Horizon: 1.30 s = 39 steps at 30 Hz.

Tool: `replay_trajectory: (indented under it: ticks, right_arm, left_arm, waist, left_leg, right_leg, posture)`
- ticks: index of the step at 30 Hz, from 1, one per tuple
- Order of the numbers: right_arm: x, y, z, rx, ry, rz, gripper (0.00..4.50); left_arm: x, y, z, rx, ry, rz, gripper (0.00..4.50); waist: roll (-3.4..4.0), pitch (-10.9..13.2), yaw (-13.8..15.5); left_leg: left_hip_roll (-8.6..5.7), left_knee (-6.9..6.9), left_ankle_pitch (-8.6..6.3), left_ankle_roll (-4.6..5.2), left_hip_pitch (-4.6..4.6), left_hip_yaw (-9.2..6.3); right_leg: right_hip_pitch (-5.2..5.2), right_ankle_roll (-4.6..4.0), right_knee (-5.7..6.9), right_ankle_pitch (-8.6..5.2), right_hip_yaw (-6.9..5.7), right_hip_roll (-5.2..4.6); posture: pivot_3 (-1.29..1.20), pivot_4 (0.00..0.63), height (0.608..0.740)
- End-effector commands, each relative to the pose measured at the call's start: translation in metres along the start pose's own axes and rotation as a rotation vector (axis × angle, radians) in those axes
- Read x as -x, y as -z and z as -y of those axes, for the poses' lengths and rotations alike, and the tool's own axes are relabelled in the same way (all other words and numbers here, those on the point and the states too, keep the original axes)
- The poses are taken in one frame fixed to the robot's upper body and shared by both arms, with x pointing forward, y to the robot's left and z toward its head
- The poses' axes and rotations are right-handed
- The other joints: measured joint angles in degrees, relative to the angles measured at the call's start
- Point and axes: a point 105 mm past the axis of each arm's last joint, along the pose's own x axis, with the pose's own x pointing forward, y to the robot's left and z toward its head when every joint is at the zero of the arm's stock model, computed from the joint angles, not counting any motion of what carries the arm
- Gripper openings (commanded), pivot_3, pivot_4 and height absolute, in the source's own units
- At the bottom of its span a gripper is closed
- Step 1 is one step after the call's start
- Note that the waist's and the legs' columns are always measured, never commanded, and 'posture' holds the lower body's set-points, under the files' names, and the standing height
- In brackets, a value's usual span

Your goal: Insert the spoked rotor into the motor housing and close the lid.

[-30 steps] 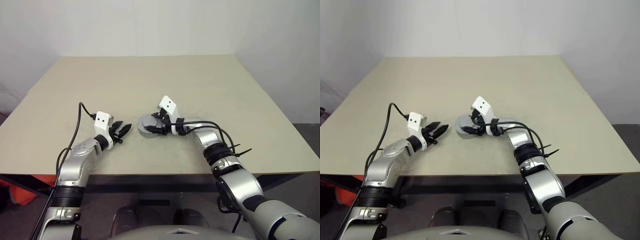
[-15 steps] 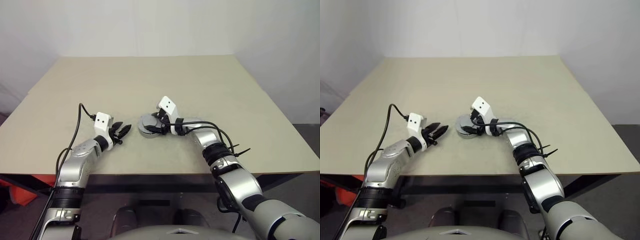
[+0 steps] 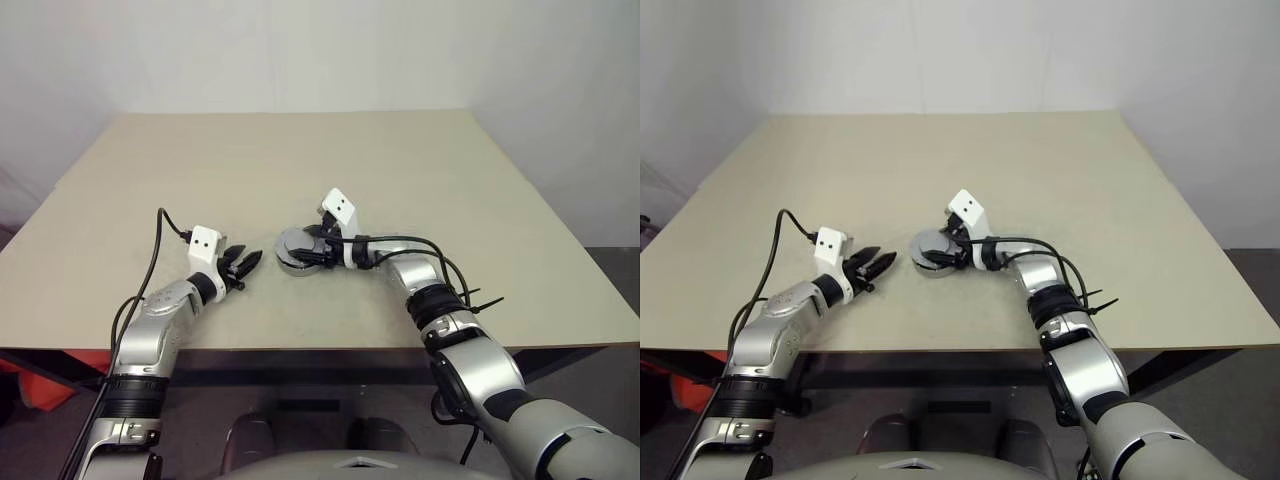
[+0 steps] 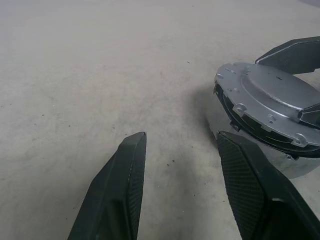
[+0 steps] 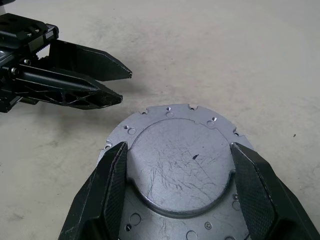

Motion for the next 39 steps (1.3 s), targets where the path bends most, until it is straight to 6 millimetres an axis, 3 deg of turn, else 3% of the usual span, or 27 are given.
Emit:
replay_trajectory:
  ticks: [1, 14, 27, 39]
  right_arm:
    - [-0.001, -0.006, -0.003, 0.045, -0.012, 0.018, 3.11]
    - [-0.001, 0.003, -0.006, 0.079, -0.022, -0.015, 3.11]
    - [0.000, -0.016, -0.001, 0.120, 0.002, 0.057, 3.11]
    - [0.000, -0.008, -0.001, 0.129, -0.003, 0.026, 3.11]
  left_arm:
    - [0.000, -0.015, 0.003, -0.035, 0.010, 0.048, 2.37]
    - [0.001, -0.014, 0.002, -0.036, 0.007, 0.047, 2.37]
    - [0.001, -0.014, 0.000, -0.040, 0.003, 0.042, 2.37]
    - [0.001, -0.014, 0.000, -0.042, 0.002, 0.042, 2.37]
  waist:
    - [0.00, 0.0, 0.0]
    - [0.00, 0.0, 0.0]
    - [0.00, 0.0, 0.0]
    - [0.00, 0.0, 0.0]
  left_leg:
    - [0.00, 0.00, 0.00, 0.00, 0.00, 0.00]
    - [0.00, 0.00, 0.00, 0.00, 0.02, 0.00]
    - [0.00, 0.01, 0.00, 0.00, -0.02, 0.00]
    - [0.00, 0.01, 0.00, 0.00, -0.05, 0.00]
  right_leg:
    - [0.00, 0.00, 0.00, 0.00, 0.00, 0.00]
    - [0.02, 0.00, 0.00, 0.00, 0.00, 0.00]
    - [-0.01, 0.00, 0.00, 0.00, 0.00, 0.00]
    - [-0.04, 0.00, 0.00, 0.00, 0.00, 0.00]
  posture:
    - [0.00, 0.000, 0.740]
    - [0.00, 0.000, 0.740]
    - [0.00, 0.000, 0.740]
    - [0.00, 0.000, 0.740]
